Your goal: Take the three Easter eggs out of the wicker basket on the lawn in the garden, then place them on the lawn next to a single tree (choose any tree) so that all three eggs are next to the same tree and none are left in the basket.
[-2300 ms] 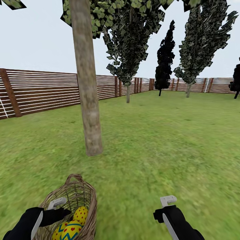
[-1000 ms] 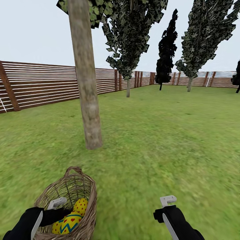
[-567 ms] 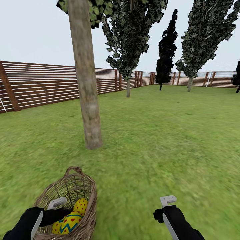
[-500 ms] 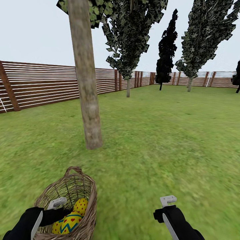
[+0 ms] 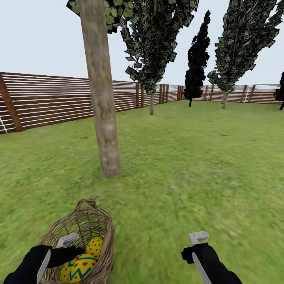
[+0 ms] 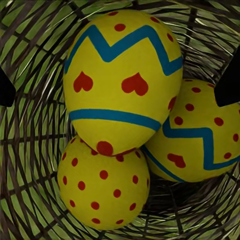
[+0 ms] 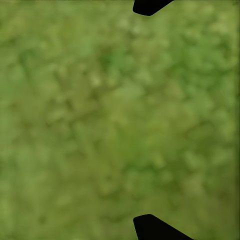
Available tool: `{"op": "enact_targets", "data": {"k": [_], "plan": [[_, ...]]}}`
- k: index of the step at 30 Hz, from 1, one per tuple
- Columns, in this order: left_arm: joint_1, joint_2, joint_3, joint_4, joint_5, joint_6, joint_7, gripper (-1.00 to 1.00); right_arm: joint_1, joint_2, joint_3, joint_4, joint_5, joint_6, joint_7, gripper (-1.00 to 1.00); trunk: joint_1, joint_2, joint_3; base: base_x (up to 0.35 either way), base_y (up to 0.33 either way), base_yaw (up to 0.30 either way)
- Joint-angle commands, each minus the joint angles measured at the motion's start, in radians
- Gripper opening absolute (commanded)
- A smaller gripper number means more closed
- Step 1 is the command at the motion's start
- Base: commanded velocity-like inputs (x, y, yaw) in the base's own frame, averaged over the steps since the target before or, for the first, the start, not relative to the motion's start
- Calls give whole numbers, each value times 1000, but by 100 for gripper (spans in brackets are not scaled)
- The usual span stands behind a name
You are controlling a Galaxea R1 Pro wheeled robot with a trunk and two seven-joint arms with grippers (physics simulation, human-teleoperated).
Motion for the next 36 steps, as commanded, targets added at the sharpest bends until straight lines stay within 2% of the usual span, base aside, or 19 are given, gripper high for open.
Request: {"op": "enact_targets", "data": {"k": [1, 4, 17, 20, 27, 32, 36], "plan": [[-1, -1, 5, -1, -11, 4, -10, 100, 0, -1, 3, -1, -11, 3, -10, 100, 0, 0, -1, 1, 0, 0], [-1, -1, 5, -2, -11, 5, -10, 100, -1, -1, 3, -1, -11, 3, -10, 100, 0, 0, -1, 0, 0, 0], [-1, -2, 5, -2, -11, 6, -9, 100, -1, -1, 4, -1, -11, 3, -10, 100, 6, -3, -51, 0, 0, 0], [0, -2, 5, -2, -11, 6, -9, 100, -1, -1, 3, -1, -11, 3, -10, 100, 6, -3, -51, 0, 0, 0], [-1, -2, 5, -2, -11, 7, -9, 100, -1, -1, 2, -1, -11, 3, -10, 100, 9, -5, -78, 0, 0, 0], [-1, -2, 5, -2, -9, 6, -10, 100, -1, -1, 1, -1, -12, 4, -10, 100, 9, -5, -78, 0, 0, 0], [-1, -2, 5, -1, -9, 7, -10, 100, -1, -3, 0, -2, -13, 5, -10, 100, 11, -6, -94, 0, 0, 0]]}}
